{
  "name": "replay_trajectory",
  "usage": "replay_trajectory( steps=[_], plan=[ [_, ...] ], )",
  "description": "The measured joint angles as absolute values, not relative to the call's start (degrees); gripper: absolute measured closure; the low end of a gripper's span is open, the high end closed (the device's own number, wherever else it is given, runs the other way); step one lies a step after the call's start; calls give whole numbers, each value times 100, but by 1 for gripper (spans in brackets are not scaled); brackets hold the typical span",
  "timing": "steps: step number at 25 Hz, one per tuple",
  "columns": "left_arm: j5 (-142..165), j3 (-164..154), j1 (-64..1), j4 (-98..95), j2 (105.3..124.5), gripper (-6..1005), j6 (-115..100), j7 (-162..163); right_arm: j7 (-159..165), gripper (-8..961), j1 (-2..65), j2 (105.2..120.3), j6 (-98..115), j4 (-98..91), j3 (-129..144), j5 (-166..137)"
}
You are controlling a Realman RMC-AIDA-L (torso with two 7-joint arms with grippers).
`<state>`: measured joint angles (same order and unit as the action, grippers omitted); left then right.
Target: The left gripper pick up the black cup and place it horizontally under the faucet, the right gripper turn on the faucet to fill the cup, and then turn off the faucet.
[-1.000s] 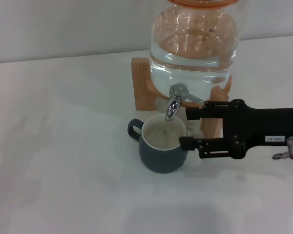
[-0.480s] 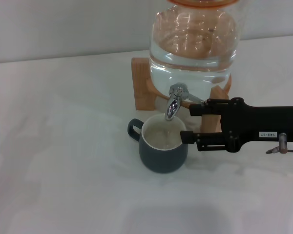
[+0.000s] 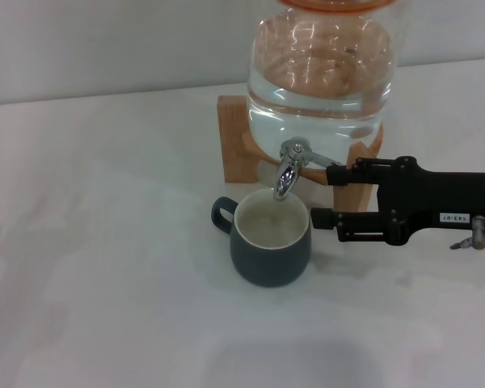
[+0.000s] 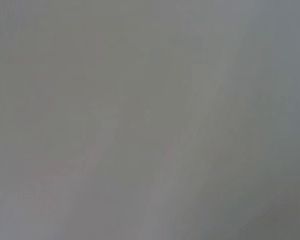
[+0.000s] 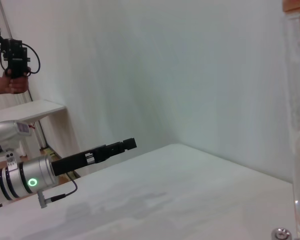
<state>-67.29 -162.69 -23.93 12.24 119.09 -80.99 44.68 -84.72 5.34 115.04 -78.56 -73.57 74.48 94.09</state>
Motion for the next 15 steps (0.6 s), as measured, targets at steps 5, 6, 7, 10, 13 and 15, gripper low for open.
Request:
replay_trajectory(
  steps=[5, 6, 7, 10, 13, 15],
  plan=[
    [-6728, -16268, -2360, 1161, 11910, 575, -8101, 4465, -8540, 187, 535, 11504, -8110, -7304, 7345, 9449],
    [-6729, -16269, -2350, 1159, 11910, 575, -8101, 4465, -8541, 187, 533, 11505, -8220, -7307, 7313, 9452],
    [-6734, -16269, -2341, 1159, 11910, 575, -8102, 4465, -8544, 187, 530, 11505, -8346, -7316, 7271, 9456],
    [-6760, -16258, -2332, 1180, 11909, 575, -8104, 4453, -8592, 187, 492, 11506, -8897, -7306, 6957, 9534],
    [-6807, -16229, -2327, 1195, 11901, 575, -8104, 4332, -8731, 187, 372, 11505, -9239, -7164, 6321, 9674],
    [-6881, -16224, -2323, 1204, 11895, 575, -8096, 4212, -9016, 187, 293, 11505, -9284, -6902, 5842, 9806]
  ],
)
